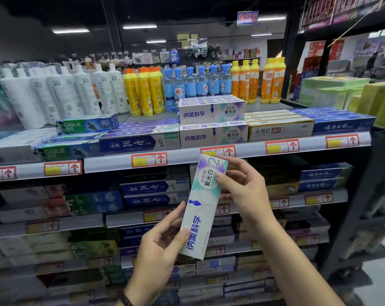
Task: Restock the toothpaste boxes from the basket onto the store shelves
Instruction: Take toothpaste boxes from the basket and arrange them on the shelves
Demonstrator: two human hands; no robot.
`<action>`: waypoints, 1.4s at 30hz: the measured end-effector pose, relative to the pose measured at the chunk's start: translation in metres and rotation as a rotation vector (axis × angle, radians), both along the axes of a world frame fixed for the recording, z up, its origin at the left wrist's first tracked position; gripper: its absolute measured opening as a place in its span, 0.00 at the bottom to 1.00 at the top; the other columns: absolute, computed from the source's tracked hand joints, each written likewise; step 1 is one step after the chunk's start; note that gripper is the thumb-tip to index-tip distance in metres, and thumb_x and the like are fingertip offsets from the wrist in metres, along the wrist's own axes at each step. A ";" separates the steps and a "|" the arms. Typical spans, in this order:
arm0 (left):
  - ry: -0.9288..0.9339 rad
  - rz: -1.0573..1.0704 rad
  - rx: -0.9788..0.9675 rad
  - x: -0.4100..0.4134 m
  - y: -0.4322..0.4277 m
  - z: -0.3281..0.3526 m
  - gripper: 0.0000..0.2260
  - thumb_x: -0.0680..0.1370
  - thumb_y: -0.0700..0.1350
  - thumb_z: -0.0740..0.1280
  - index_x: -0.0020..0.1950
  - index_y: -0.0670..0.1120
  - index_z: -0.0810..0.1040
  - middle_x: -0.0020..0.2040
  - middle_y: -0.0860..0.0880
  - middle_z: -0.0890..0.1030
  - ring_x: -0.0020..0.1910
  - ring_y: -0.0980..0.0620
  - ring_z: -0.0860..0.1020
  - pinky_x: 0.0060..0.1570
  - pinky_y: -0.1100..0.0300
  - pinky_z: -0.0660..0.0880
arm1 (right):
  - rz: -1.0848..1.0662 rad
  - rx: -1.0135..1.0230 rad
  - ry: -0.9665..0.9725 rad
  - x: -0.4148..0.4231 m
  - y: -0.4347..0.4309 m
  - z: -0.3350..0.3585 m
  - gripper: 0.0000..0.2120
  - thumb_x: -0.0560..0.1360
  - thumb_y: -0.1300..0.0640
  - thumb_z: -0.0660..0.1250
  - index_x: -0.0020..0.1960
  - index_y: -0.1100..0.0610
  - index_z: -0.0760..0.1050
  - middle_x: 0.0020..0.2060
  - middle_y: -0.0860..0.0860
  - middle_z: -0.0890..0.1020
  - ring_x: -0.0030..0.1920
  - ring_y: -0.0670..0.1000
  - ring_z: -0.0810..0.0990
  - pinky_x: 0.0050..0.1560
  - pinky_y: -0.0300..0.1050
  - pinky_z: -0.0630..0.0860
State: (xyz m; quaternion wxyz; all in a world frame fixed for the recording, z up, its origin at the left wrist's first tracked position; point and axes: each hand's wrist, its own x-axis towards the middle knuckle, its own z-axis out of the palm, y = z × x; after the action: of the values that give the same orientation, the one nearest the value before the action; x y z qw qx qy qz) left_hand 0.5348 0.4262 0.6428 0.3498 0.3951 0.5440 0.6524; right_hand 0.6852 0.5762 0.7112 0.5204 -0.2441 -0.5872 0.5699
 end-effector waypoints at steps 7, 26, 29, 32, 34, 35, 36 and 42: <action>-0.200 0.110 -0.032 0.010 0.013 -0.020 0.32 0.68 0.42 0.85 0.68 0.49 0.76 0.59 0.44 0.86 0.59 0.39 0.85 0.60 0.32 0.79 | -0.099 -0.041 0.080 0.007 0.013 -0.002 0.13 0.79 0.63 0.74 0.61 0.53 0.78 0.52 0.59 0.88 0.51 0.57 0.89 0.42 0.57 0.87; -0.090 0.319 0.190 0.010 0.056 0.020 0.22 0.73 0.44 0.73 0.67 0.49 0.79 0.59 0.46 0.87 0.61 0.46 0.84 0.64 0.45 0.79 | -0.036 -0.112 0.178 0.039 0.051 -0.001 0.11 0.79 0.64 0.72 0.58 0.59 0.72 0.52 0.61 0.88 0.55 0.62 0.88 0.56 0.68 0.84; -0.051 0.325 0.226 0.004 0.063 0.033 0.20 0.74 0.44 0.72 0.67 0.48 0.80 0.58 0.46 0.87 0.60 0.48 0.85 0.61 0.49 0.82 | -0.101 -0.060 0.159 0.039 0.058 0.001 0.11 0.77 0.60 0.75 0.55 0.57 0.75 0.52 0.60 0.88 0.55 0.62 0.88 0.56 0.68 0.84; -0.024 0.322 0.245 -0.009 0.071 0.045 0.19 0.75 0.45 0.72 0.66 0.47 0.80 0.58 0.45 0.87 0.61 0.47 0.84 0.65 0.44 0.79 | -0.169 -0.004 0.121 0.039 0.064 0.004 0.06 0.77 0.55 0.77 0.47 0.49 0.80 0.52 0.58 0.87 0.56 0.60 0.87 0.57 0.69 0.83; -0.011 0.318 0.253 -0.018 0.075 0.054 0.18 0.75 0.45 0.73 0.65 0.46 0.81 0.58 0.45 0.87 0.61 0.46 0.85 0.66 0.44 0.78 | -0.195 0.003 0.114 0.037 0.067 0.009 0.04 0.79 0.56 0.75 0.47 0.50 0.81 0.50 0.56 0.88 0.54 0.57 0.88 0.57 0.67 0.83; 0.004 0.317 0.252 -0.022 0.077 0.058 0.18 0.75 0.45 0.73 0.64 0.46 0.82 0.57 0.46 0.87 0.60 0.46 0.85 0.66 0.44 0.78 | -0.205 0.007 0.110 0.037 0.067 0.012 0.03 0.80 0.57 0.73 0.48 0.53 0.82 0.49 0.56 0.88 0.53 0.57 0.88 0.57 0.67 0.83; 0.025 0.315 0.252 -0.027 0.079 0.063 0.17 0.75 0.45 0.73 0.64 0.46 0.82 0.57 0.46 0.87 0.59 0.46 0.85 0.65 0.44 0.79 | -0.217 0.017 0.101 0.036 0.068 0.015 0.02 0.80 0.58 0.73 0.49 0.55 0.82 0.49 0.55 0.88 0.53 0.57 0.88 0.57 0.66 0.84; 0.057 0.290 0.284 -0.049 0.092 0.085 0.16 0.73 0.46 0.75 0.60 0.48 0.85 0.53 0.48 0.89 0.54 0.48 0.87 0.55 0.57 0.83 | -0.276 0.080 0.090 0.029 0.075 0.025 0.04 0.79 0.57 0.74 0.54 0.56 0.82 0.51 0.55 0.88 0.56 0.59 0.87 0.56 0.60 0.84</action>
State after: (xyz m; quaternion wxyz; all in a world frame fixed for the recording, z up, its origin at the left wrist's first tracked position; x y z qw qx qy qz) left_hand 0.4859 0.5182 0.7282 0.1773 0.3766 0.5072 0.7546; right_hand 0.7143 0.6510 0.7363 0.6289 -0.2758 -0.5465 0.4793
